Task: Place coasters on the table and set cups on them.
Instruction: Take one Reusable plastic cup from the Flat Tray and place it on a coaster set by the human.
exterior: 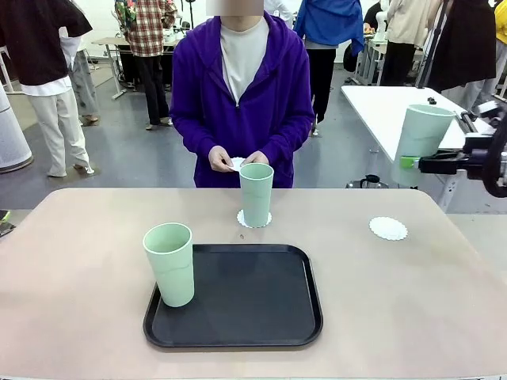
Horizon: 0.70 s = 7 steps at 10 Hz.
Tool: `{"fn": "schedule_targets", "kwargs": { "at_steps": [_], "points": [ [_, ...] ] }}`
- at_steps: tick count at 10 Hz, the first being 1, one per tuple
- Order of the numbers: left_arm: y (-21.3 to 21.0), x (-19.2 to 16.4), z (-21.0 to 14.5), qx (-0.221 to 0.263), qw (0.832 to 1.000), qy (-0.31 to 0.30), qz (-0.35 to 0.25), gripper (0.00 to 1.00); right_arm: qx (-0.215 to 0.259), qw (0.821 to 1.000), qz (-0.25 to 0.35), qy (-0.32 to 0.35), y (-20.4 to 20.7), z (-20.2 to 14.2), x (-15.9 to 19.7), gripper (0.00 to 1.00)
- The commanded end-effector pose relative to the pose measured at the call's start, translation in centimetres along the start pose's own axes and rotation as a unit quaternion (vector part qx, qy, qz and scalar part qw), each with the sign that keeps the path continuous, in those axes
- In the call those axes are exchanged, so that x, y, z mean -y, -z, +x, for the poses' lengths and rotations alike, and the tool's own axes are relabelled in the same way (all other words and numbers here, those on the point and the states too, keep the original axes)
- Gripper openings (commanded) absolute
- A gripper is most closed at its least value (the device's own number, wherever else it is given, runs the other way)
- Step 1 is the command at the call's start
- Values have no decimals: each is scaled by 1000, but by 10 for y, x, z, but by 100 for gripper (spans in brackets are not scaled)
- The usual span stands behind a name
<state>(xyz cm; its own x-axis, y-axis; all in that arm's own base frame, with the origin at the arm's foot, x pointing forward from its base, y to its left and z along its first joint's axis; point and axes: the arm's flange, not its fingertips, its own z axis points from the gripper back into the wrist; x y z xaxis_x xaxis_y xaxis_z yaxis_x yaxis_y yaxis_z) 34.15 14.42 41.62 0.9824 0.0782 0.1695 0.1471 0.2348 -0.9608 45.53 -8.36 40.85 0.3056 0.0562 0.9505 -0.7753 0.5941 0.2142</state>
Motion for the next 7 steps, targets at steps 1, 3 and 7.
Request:
{"fn": "schedule_targets", "kwargs": {
  "at_steps": [1,3,7],
  "points": [
    [-1,2,-1,2,1000,7,-7,100,19,999,-23,12,2,2,7,82],
    [-1,2,-1,2,1000,7,-7,100,6,1000,-31,4,12,1,10,82],
    [-1,2,-1,2,1000,7,-7,100,1,1000,-25,7,2,-1,7,82]
  ]
}}
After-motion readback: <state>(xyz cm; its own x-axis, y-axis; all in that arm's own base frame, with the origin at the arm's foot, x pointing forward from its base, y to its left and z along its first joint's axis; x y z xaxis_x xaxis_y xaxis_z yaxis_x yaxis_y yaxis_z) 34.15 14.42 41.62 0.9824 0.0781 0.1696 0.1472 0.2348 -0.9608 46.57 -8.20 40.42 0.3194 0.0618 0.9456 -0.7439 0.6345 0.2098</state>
